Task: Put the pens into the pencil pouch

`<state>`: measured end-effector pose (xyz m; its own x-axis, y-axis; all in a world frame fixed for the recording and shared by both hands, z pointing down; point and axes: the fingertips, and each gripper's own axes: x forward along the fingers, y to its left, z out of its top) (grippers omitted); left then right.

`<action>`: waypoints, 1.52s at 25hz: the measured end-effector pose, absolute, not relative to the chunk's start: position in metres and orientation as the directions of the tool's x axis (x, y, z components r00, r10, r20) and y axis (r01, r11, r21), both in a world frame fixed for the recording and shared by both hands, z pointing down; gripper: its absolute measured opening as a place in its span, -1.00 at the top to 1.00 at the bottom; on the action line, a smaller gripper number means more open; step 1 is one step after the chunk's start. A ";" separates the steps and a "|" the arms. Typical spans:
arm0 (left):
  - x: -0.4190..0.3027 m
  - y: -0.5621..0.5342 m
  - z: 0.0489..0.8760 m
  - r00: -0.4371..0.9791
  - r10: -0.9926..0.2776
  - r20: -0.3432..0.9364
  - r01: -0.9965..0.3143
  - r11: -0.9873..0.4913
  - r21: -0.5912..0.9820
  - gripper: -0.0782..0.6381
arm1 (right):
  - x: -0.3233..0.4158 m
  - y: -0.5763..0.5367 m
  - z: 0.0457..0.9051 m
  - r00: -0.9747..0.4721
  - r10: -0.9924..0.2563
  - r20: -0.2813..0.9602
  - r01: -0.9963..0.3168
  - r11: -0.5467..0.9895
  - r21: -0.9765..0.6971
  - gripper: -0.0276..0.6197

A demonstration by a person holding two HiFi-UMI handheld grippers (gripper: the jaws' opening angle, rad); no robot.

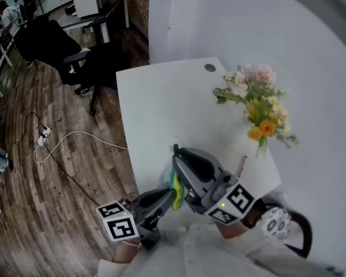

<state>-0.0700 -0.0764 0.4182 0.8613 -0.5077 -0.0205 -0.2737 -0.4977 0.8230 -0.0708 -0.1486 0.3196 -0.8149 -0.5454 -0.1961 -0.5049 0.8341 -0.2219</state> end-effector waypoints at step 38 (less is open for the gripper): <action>-0.057 -0.072 0.419 0.892 -0.451 -0.016 -0.250 -0.524 0.814 0.70 | 0.040 -0.141 0.410 -0.633 -0.764 0.125 -0.768 0.602 -0.217 0.73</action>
<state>-0.0571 -0.0723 0.4188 0.8922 -0.4513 -0.0162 -0.2501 -0.5236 0.8144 0.0401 -0.1407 0.4103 -0.6335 -0.7637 0.1248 -0.7685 0.6020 -0.2171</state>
